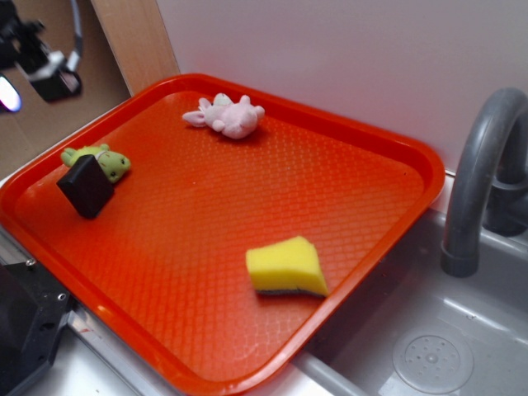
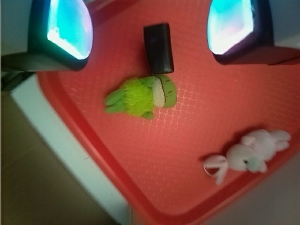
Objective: Grab the black box.
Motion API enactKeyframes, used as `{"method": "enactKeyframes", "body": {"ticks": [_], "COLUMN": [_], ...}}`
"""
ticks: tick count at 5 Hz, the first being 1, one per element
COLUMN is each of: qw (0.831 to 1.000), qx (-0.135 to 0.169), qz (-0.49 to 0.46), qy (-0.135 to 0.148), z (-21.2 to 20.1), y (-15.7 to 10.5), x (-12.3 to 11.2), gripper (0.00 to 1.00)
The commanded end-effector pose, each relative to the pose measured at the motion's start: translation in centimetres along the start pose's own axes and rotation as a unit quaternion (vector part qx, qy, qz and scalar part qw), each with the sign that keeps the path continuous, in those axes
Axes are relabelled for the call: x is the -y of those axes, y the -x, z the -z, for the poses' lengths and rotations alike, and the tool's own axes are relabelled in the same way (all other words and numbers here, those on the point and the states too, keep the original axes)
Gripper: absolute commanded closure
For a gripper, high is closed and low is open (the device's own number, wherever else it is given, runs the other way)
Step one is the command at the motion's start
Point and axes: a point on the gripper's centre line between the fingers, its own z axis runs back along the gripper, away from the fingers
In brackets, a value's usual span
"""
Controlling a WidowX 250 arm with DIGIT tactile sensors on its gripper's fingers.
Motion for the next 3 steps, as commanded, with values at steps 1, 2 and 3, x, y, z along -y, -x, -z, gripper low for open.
{"method": "enactKeyframes", "body": {"ticks": [1,2,3], "qw": [0.998,0.997,0.997], "qx": [-0.041,-0.069,-0.076], "qz": [0.042,0.036,0.020], "qy": [0.021,-0.006,-0.016], "z": [6.6,8.8,8.8], "y": [1.5,2.2,2.4], "x": [-0.4,-0.5,-0.1], "gripper": [0.00,0.00,1.00]}}
